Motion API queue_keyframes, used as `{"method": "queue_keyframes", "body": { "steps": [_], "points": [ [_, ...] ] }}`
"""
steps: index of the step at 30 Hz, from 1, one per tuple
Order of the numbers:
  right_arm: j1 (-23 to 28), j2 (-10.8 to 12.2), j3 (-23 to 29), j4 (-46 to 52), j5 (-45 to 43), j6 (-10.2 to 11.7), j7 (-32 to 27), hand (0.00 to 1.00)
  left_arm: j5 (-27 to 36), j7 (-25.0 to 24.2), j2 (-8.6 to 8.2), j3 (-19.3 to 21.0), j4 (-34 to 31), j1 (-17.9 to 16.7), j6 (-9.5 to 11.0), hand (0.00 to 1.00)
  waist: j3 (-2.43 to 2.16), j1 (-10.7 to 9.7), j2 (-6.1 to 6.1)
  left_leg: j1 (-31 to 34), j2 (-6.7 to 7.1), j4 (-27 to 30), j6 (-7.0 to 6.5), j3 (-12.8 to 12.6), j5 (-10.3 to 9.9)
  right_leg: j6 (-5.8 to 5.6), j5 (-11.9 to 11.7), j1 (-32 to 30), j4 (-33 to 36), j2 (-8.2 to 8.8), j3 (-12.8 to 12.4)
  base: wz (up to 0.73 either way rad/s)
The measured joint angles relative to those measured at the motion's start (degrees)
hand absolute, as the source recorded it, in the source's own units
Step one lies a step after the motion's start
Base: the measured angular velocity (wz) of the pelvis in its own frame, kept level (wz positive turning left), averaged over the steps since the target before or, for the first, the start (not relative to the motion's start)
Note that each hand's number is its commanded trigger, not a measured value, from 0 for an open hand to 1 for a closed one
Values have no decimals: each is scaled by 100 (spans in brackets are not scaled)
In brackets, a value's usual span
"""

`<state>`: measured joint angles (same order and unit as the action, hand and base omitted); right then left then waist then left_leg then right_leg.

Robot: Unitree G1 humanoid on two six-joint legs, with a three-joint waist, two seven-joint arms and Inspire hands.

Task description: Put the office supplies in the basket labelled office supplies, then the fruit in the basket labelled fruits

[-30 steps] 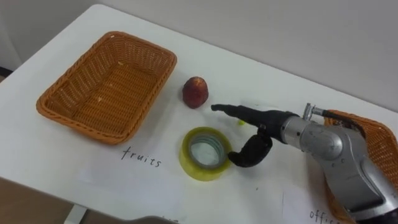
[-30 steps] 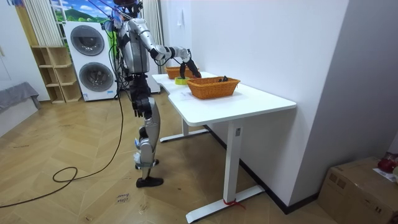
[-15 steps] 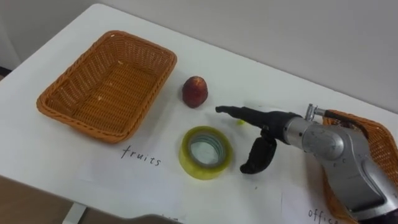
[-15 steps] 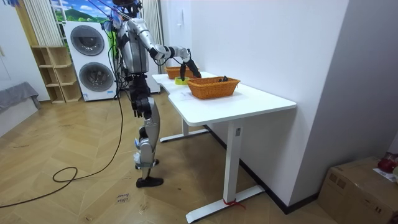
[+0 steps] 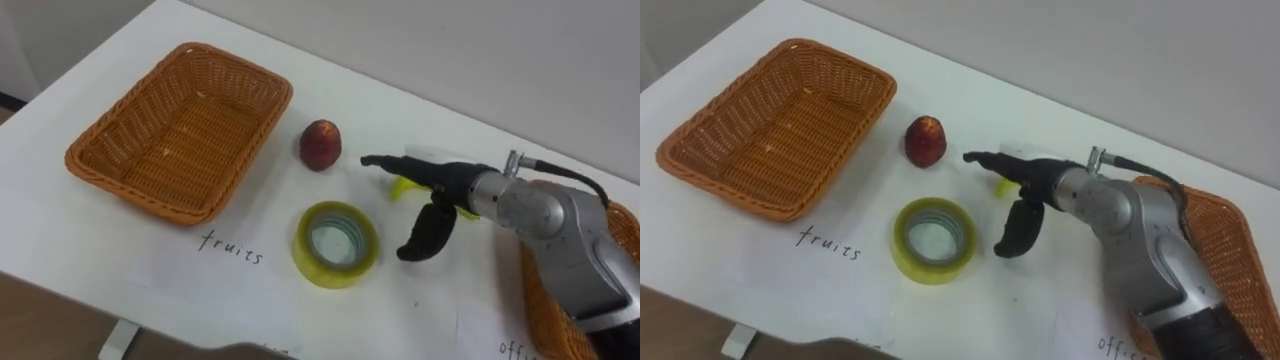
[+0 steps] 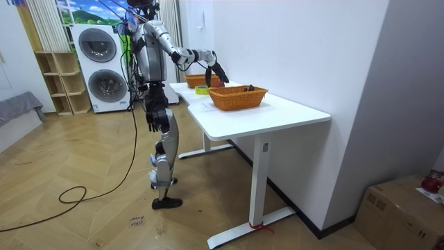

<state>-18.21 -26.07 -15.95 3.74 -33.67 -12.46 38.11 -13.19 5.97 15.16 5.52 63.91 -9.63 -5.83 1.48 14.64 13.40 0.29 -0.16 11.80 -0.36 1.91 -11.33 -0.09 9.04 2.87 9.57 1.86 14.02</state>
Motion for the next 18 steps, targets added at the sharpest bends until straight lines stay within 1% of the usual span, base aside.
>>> {"method": "queue_keyframes", "body": {
  "steps": [5, 8, 14, 17, 18],
  "points": [
    [-64, 1, 0, 318, -50, 14, -141, 0, -33, 31, -5, 1, -46, 6, 15, 0, -7, 1, -17, -6, 0, -1, 0, -1, 0, 0, 0, 0, 0, 1, 2, 0],
    [-70, 1, 0, 423, -49, 28, -195, 0, -34, 144, -8, 3, -45, -9, 15, 0, -12, 3, -48, -11, 1, -1, 0, -3, 0, 0, 0, 3, 0, 2, 2, 0],
    [-98, 1, 0, 422, -75, 26, -221, 0, -45, 263, -16, 1, -37, -47, 4, 0, -38, 1, -147, -57, -1, -12, 1, -1, 3, 0, 0, 37, 13, 5, -5, 0],
    [-179, 1, 1, 421, -57, -5, -225, 0, -53, 277, -20, -2, 18, -50, -5, 0, -47, -4, -138, -61, -2, -22, 6, -5, 12, 0, 0, 34, 13, 4, -5, 0],
    [-212, 1, 0, 420, -50, -8, -226, 0, -53, 277, -22, -2, 22, -68, -9, 0, -58, -4, -124, -63, -2, -21, 6, -7, 14, 0, 0, 34, 13, 4, -4, 0]
  ]
}}
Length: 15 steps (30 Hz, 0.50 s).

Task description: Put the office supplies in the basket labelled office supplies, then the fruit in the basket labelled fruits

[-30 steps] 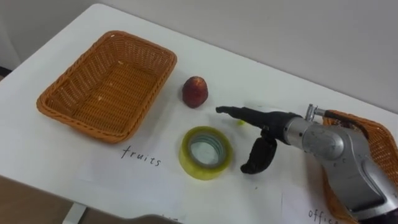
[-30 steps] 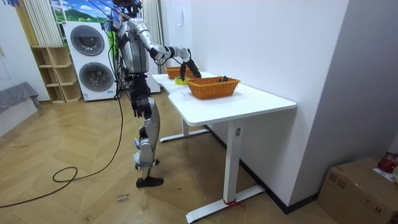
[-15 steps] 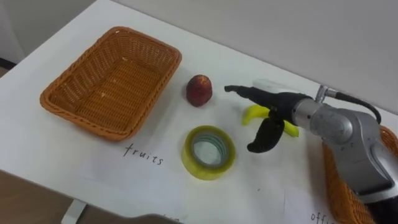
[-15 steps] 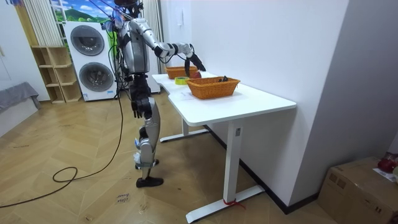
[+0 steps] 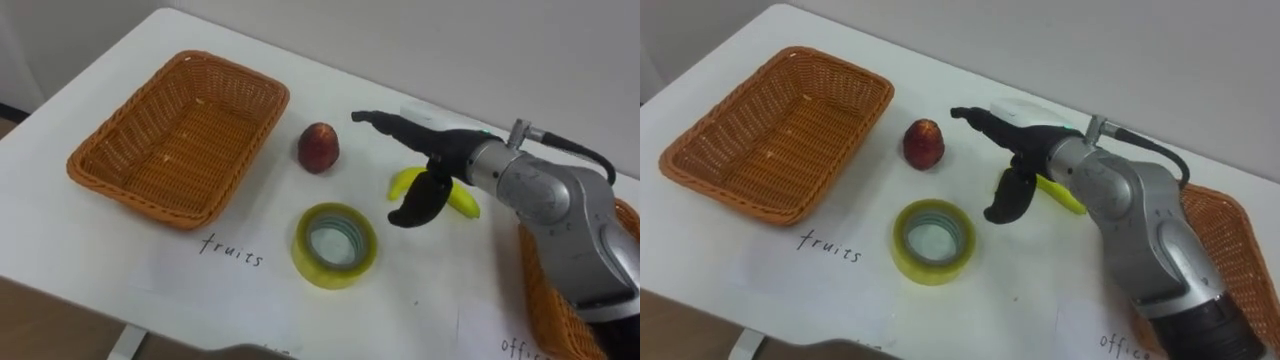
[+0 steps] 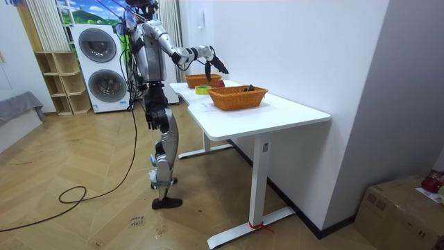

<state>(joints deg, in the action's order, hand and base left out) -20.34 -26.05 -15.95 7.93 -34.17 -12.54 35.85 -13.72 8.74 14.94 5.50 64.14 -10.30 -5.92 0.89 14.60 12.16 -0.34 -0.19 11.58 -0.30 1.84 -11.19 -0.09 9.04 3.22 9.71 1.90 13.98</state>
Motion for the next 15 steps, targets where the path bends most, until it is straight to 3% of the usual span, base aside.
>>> {"method": "queue_keyframes", "body": {
  "steps": [3, 15],
  "points": [
    [-41, 2, -1, 0, 69, 0, -7, 0, 4, 0, -1, -11, 1, -43, -2, 0, -30, 2, 44, 0, 1, 2, 0, -1, 1, 0, 0, 14, -1, 0, 14, 1],
    [-50, 4, -33, -5, 235, -4, -10, 0, 32, -37, -17, -37, -31, -52, -5, 0, -11, 11, 74, 10, 9, -11, 1, 79, 0, -1, 0, 79, -4, -1, 62, 3]
  ]
}}
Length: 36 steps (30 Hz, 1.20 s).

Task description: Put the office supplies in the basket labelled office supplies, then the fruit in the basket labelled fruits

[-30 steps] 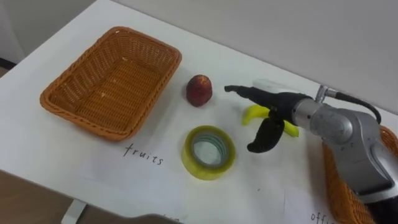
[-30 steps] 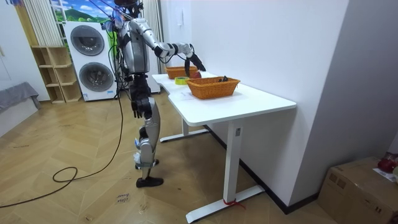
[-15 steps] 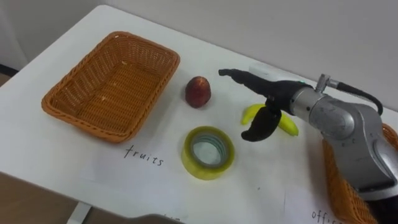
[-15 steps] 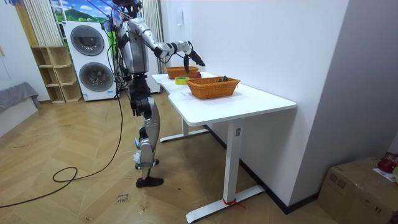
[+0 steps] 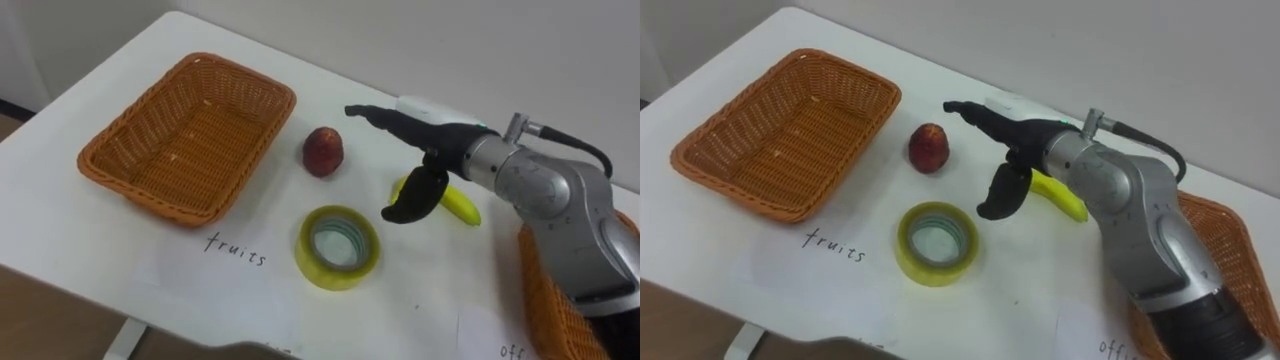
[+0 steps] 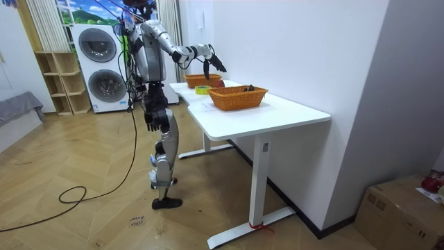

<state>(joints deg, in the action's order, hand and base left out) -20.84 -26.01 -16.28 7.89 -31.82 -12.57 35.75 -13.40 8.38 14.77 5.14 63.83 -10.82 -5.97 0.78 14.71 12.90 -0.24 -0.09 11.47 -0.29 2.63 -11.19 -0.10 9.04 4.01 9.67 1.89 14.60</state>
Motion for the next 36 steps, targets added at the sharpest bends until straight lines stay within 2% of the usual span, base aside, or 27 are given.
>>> {"method": "queue_keyframes", "body": {
  "steps": [5, 8, 10, 14, 17, 20, 24, 29, 33, 36],
  "points": [
    [1, 21, -76, -57, -41, -2, -17, 0, -10, -8, -8, -99, -171, 7, 4, 0, 44, 47, -31, 62, 9, 33, 1, 76, -2, 0, 0, -24, -3, -2, -14, 6],
    [1, 74, -109, -77, -58, -3, -19, 0, -9, -1, -12, -126, -201, 32, 8, 0, 96, 155, -100, 68, 9, 31, 2, 89, -3, 0, 0, -33, -7, -3, -11, 0],
    [1, 145, -108, -102, -59, 0, -37, 0, -10, 0, -16, -143, -200, 15, 0, 0, 100, 181, -106, 76, 9, 27, 2, 89, -2, 0, 0, -48, -7, -3, -14, 0],
    [1, 218, -108, -369, -63, -2, -178, 0, -8, -3, -69, -143, -200, 25, -2, 0, 99, 290, -106, 75, 11, 45, 0, 89, -1, 0, 0, -72, -5, -2, -14, 0],
    [1, 397, -107, -601, -57, 0, -358, 0, -5, -2, -103, -145, -199, 26, -3, 0, 102, 299, -117, 86, 11, 81, 0, 91, -1, 0, 0, -82, -5, -2, -14, 0],
    [1, 463, -108, -765, -37, 2, -515, 0, 7, -1, -138, -151, -200, 27, -15, 0, 100, 301, -156, 88, 12, 80, 0, 89, -1, 0, 0, -84, -6, -1, -18, 0],
    [7, 663, -109, -990, -147, -1, -627, 0, 14, -1, -192, -162, -200, 25, -85, 0, 98, 297, -221, 86, 10, 65, 1, 80, -1, 0, 0, -88, -5, -2, -19, -2],
    [9, 732, -110, -1016, -173, 0, -671, 0, 17, -5, -203, -161, -200, 1, -117, 0, 84, 300, -211, 90, 9, 37, 7, 68, 3, 0, 0, -96, -2, -4, -19, 0],
    [9, 787, -114, -1200, -172, 1, -787, 0, 17, -3, -207, -155, -206, 4, -117, 0, 43, 317, -168, 78, 9, 82, 6, 59, 5, 0, 0, -77, -1, -2, -22, 0],
    [9, 787, -120, -1288, -190, 3, -892, 0, 4, -5, -225, -134, -218, 1, -118, 0, 39, 321, -163, 74, 10, 82, 6, 57, 5, 0, 0, -75, 0, 0, -23, 0]
  ]
}}
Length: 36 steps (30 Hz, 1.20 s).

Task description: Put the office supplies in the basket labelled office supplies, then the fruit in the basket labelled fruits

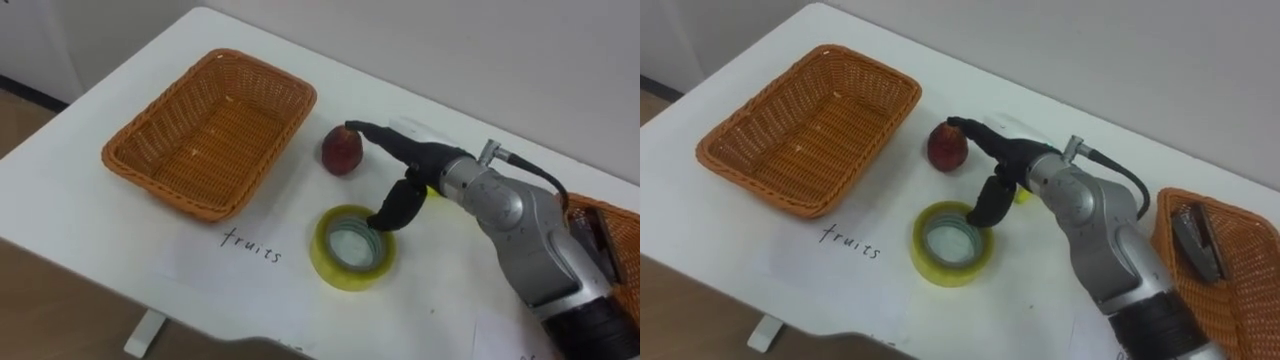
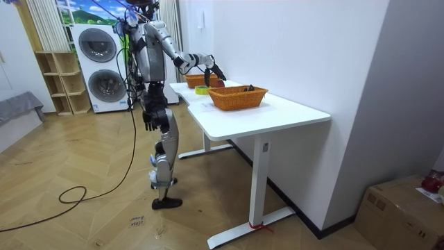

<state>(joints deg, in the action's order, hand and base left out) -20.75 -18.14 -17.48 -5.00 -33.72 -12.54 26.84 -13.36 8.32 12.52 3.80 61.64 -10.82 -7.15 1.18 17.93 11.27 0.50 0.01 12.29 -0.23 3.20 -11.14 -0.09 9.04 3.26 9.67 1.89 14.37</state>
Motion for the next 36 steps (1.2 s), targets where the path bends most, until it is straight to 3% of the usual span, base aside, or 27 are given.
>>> {"method": "queue_keyframes", "body": {
  "steps": [23, 36],
  "points": [
    [62, 20, -386, 285, -120, -3, -175, 0, -29, -12, 25, 44, 21, 72, -55, 0, 0, -24, 0, 13, -9, -58, 10, 19, 4, 0, 0, -3, 0, -8, 4, 0],
    [243, 168, -393, 527, -667, -5, -171, 0, -103, 7, 28, 38, 24, 128, -55, 0, -6, -17, -41, 11, -9, -55, 11, 1, 4, 0, 0, -4, -1, -13, -5, 0]
  ]
}}
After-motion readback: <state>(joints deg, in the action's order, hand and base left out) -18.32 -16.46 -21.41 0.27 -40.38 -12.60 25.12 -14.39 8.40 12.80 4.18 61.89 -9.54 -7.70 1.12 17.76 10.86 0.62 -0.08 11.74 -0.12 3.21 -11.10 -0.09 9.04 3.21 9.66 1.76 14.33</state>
